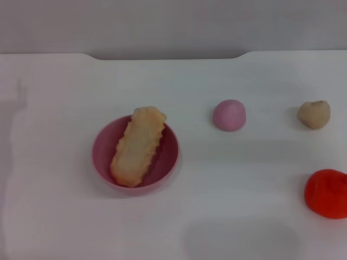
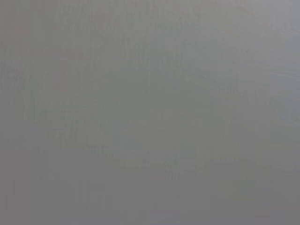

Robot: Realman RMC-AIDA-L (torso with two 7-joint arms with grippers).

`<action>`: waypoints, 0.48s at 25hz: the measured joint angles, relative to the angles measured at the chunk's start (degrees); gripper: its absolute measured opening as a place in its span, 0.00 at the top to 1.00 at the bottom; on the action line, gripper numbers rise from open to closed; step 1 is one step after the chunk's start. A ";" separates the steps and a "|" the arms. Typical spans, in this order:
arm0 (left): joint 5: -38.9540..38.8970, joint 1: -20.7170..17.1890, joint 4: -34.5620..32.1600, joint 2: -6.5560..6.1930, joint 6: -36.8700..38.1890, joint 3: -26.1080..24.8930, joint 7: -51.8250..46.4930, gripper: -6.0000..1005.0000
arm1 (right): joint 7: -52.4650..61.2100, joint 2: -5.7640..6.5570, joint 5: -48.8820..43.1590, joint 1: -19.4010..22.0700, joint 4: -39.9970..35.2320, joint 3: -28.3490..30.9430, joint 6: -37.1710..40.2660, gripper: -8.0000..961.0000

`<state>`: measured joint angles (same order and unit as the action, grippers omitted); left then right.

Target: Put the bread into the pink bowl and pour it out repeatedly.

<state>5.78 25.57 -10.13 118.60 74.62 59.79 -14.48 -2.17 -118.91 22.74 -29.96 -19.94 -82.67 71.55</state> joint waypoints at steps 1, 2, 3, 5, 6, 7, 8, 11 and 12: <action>0.00 0.11 0.00 0.00 0.00 0.00 0.02 0.47 | 0.04 0.00 0.00 -0.03 0.02 0.08 0.00 0.49; -0.01 0.22 0.01 -0.01 0.00 0.03 0.11 0.47 | 0.04 0.00 0.01 -0.03 -0.02 0.17 0.00 0.49; -0.01 0.37 0.05 -0.01 -0.02 0.11 0.23 0.47 | 0.04 0.00 0.02 -0.01 -0.08 0.36 0.00 0.49; 0.00 0.64 0.18 -0.04 -0.09 0.26 0.51 0.47 | 0.03 0.00 0.03 0.02 -0.10 0.78 0.00 0.49; 0.02 0.76 0.24 -0.06 -0.13 0.28 0.57 0.47 | 0.03 0.00 0.03 0.02 -0.08 0.97 0.00 0.49; 0.02 0.81 0.28 -0.09 -0.18 0.29 0.58 0.47 | 0.03 0.00 0.03 0.02 0.01 1.13 0.00 0.49; 0.04 0.85 0.29 -0.11 -0.21 0.29 0.58 0.47 | 0.03 0.00 0.03 0.00 0.06 1.26 0.00 0.49; 0.22 0.91 0.28 -0.13 -0.33 0.31 0.60 0.47 | 0.08 0.00 0.03 -0.12 0.11 1.46 -0.02 0.49; 0.32 0.91 0.29 -0.14 -0.34 0.31 0.61 0.47 | 0.11 0.00 0.03 -0.30 0.17 1.47 -0.12 0.49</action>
<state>6.09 26.47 -9.84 118.46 74.28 60.11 -13.88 -2.05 -118.91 22.77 -30.26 -19.77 -81.20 71.43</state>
